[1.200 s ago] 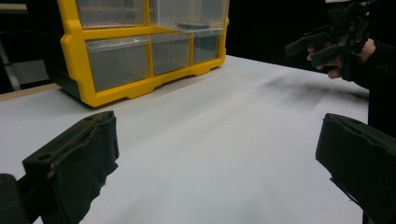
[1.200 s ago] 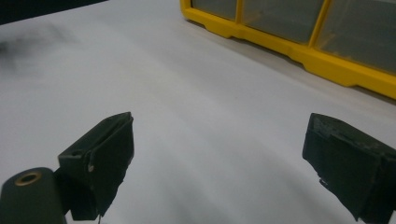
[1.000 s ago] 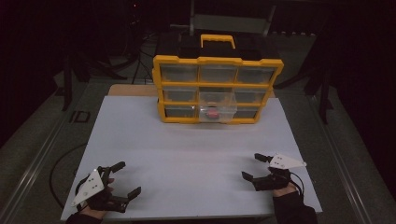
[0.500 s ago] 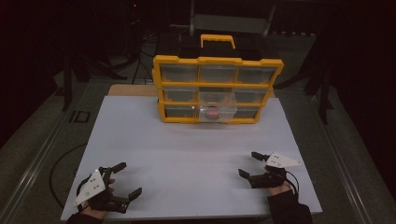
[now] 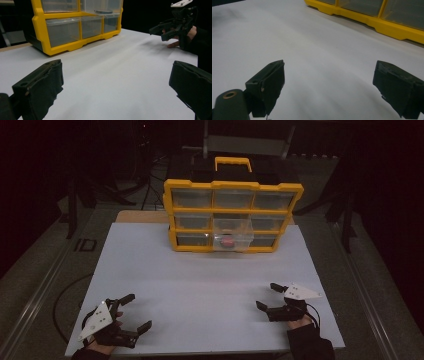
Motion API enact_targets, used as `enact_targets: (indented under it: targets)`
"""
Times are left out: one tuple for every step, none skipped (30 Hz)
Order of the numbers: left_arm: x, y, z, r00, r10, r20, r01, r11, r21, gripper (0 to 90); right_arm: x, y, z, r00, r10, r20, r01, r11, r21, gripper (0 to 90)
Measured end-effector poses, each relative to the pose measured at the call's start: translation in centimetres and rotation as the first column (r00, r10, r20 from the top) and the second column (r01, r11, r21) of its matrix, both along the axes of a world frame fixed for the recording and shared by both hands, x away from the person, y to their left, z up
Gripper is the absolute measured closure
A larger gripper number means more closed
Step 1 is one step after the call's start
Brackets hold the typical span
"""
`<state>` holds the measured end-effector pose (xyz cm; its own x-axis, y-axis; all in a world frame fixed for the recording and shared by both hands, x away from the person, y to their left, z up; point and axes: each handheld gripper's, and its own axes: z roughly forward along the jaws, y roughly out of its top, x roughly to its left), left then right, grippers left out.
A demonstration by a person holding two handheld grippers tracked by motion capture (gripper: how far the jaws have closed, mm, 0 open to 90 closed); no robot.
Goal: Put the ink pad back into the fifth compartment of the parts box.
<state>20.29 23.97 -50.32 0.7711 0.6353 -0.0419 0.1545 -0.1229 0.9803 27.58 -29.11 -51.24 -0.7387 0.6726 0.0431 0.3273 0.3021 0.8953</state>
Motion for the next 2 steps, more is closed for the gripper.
enact_targets:
  targets:
    - [0.01, 0.01, 0.0, 1.0, -0.001, -0.001, 0.001, 1.0, -0.002, 0.3, -0.02, 0.04, 0.0, 1.0, -0.002, 0.0, 0.002, 1.0, -0.001, 10.6]
    - [0.02, 0.01, 0.0, 1.0, -0.001, 0.0, 0.001, 1.0, -0.003, 0.3, -0.01, 0.05, 0.0, 1.0, 0.003, -0.001, -0.003, 1.0, -0.003, 10.6]
